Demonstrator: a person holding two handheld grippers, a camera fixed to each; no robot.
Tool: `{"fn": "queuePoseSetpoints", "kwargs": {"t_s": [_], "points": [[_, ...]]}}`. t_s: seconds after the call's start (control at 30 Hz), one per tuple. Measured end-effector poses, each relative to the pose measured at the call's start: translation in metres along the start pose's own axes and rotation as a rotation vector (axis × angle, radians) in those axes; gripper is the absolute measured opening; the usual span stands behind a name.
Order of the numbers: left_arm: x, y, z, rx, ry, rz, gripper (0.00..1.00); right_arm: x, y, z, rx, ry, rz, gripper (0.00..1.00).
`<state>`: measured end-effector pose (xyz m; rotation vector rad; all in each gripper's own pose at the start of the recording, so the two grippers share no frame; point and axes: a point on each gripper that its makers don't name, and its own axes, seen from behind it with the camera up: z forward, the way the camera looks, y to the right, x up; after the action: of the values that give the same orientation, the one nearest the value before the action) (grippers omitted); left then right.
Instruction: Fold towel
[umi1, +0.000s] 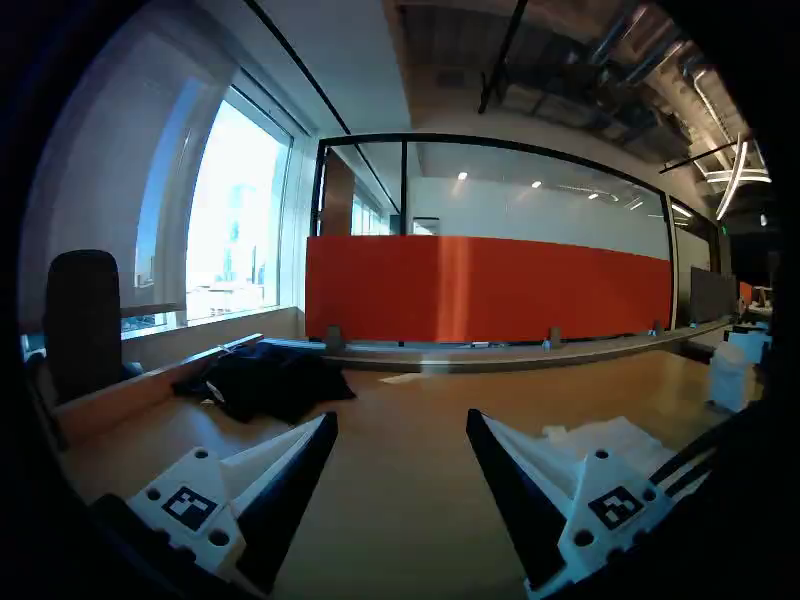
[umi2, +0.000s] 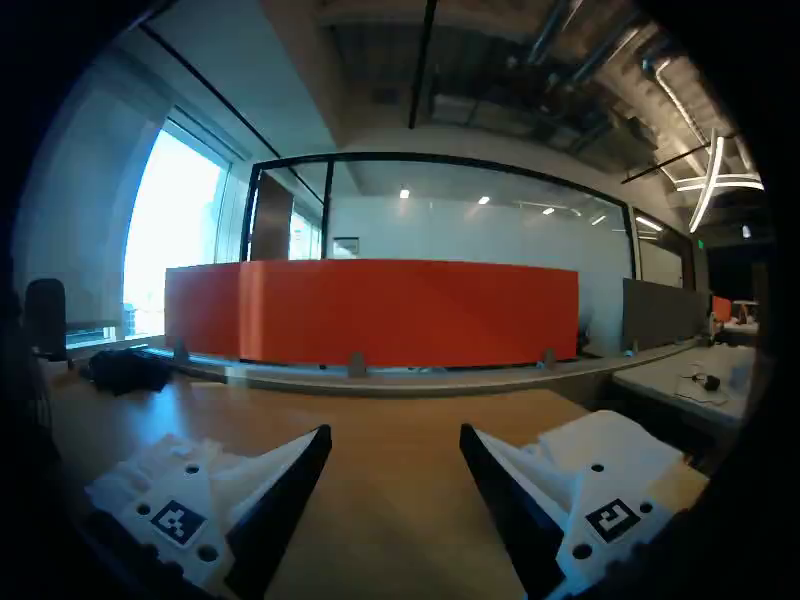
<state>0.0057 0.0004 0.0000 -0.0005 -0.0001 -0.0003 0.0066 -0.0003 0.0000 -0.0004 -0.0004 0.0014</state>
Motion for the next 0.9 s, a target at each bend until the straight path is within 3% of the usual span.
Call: {"fn": "queuePoseSetpoints", "kwargs": {"t_s": [0.37,0.57,0.9], "points": [[0.104,0.000,-0.002,-0.008,0.009,0.036,0.96,0.093,-0.008,-0.005,0.003,-0.006,0.008,0.99],[0.149,-0.001,-0.006,-0.010,0.004,0.035,0.95,0.133,-0.016,-0.009,0.010,-0.010,0.016,0.99],[0.169,-0.007,-0.007,0.016,-0.012,0.036,0.96,0.163,-0.016,-0.016,0.004,-0.007,0.015,0.99]]}}
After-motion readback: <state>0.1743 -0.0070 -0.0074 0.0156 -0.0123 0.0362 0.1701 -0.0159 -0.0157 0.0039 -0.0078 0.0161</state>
